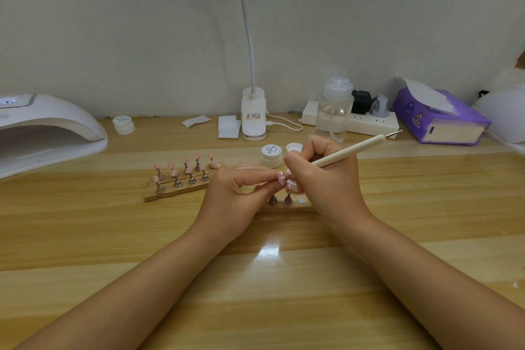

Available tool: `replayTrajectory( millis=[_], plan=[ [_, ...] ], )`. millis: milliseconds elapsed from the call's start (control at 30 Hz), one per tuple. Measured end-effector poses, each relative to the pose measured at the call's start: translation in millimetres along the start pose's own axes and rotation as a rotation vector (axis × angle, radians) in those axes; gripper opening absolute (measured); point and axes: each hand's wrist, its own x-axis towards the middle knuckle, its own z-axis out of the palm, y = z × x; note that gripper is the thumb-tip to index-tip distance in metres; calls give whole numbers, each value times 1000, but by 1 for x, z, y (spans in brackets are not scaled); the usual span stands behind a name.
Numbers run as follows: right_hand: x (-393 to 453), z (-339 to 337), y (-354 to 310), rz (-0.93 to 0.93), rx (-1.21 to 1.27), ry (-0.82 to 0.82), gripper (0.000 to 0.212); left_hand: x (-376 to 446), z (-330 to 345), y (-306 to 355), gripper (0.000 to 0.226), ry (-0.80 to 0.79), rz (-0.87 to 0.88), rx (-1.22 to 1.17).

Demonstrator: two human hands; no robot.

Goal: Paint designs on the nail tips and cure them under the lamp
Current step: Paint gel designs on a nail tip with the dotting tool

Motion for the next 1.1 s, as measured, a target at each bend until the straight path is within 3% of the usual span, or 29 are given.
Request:
replayTrajectory(
  millis=[1100],
  plan=[
    [0,0,0,-7,2,-7,32,0,0,1,27,4,-2,-10]
  ],
)
